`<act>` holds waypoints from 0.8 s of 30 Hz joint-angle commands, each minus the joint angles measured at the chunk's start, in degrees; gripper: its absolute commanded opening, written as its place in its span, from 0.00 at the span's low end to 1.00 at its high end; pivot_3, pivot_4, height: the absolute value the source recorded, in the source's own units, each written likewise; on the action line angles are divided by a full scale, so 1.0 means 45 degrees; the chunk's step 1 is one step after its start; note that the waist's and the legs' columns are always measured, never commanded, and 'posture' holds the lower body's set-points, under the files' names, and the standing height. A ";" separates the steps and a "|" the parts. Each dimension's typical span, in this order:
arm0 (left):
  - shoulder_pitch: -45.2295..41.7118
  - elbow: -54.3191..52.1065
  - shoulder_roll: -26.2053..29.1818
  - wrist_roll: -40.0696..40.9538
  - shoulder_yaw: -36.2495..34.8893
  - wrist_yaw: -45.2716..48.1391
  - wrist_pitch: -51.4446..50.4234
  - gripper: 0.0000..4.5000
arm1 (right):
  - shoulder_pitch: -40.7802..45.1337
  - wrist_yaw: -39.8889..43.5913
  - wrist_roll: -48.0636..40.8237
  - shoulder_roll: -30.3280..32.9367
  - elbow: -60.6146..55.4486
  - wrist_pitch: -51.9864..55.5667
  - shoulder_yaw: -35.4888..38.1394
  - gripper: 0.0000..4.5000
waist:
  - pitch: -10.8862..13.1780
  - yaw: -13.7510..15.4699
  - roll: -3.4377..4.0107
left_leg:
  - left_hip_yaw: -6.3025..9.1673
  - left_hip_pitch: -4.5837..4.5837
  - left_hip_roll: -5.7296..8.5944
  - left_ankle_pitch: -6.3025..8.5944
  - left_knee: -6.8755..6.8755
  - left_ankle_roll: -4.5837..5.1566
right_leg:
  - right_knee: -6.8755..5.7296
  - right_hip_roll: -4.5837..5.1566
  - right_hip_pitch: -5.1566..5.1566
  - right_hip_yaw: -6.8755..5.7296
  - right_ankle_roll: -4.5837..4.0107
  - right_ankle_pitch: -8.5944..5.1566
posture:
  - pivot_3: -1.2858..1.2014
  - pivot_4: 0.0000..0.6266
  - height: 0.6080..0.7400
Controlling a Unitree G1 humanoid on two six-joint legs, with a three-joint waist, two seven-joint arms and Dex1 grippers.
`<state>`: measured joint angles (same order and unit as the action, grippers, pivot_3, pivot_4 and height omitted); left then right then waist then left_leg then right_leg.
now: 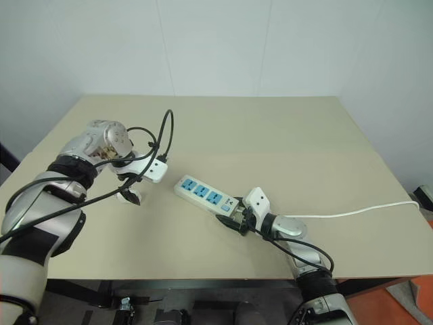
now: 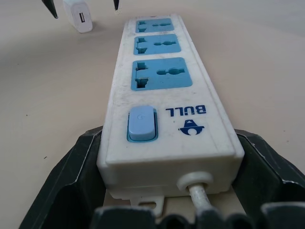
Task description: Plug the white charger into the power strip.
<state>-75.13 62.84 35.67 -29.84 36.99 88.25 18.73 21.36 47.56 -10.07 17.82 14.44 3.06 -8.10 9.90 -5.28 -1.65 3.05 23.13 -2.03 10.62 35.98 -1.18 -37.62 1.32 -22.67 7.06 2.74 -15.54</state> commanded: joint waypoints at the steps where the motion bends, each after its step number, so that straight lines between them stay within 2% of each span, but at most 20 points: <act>1: -0.0233 0.0363 0.0057 -0.0741 0.0219 -0.0679 0.0256 1.00 | -0.0369 -0.0070 0.0230 0.0032 0.0013 0.0116 -0.0196 0.76 | 0.0000 0.0000 0.0000 | 0.0001 0.0000 0.0001 0.0000 0.0002 0.0000 | 0.0000 0.0000 0.0000 0.0000 0.0001 0.0000 | 0.52 0.24 1.00; 16: -0.0051 0.1288 -0.0474 -0.1407 0.0164 -0.1084 -0.0456 1.00 | -0.0207 0.0009 0.0418 0.0184 0.0146 0.0108 -0.0307 0.76 | -0.0001 -0.0005 -0.0001 | 0.0006 0.0002 0.0004 0.0000 0.0001 0.0000 | -0.0003 0.0002 0.0001 -0.0004 0.0003 -0.0001 | 0.52 0.24 1.00; 20: -0.0066 0.1413 -0.0562 -0.1701 0.0260 -0.1225 -0.0626 0.82 | -0.0249 -0.0003 0.0446 0.0214 0.0115 0.0094 -0.0335 0.76 | -0.0001 -0.0001 -0.0002 | 0.0009 0.0002 0.0007 0.0000 0.0002 0.0000 | -0.0005 0.0003 0.0001 -0.0004 0.0003 -0.0001 | 0.52 0.24 1.00; 24: -0.0058 0.1520 -0.0730 -0.1729 0.0160 -0.1426 -0.0813 0.54 | -0.0311 -0.0023 0.0499 0.0222 0.0114 0.0068 -0.0384 0.76 | -0.0001 0.0001 -0.0002 | 0.0009 0.0002 0.0007 0.0000 0.0002 0.0000 | -0.0005 0.0003 0.0002 -0.0004 0.0004 -0.0002 | 0.52 0.24 1.00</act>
<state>-74.92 69.61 32.41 -37.22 38.10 82.29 15.83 21.21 47.30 -9.63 18.07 14.01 3.02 -8.56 9.90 -5.27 -1.66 3.10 23.14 -1.99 10.62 36.00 -1.18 -37.64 1.33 -22.66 7.04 2.76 -15.54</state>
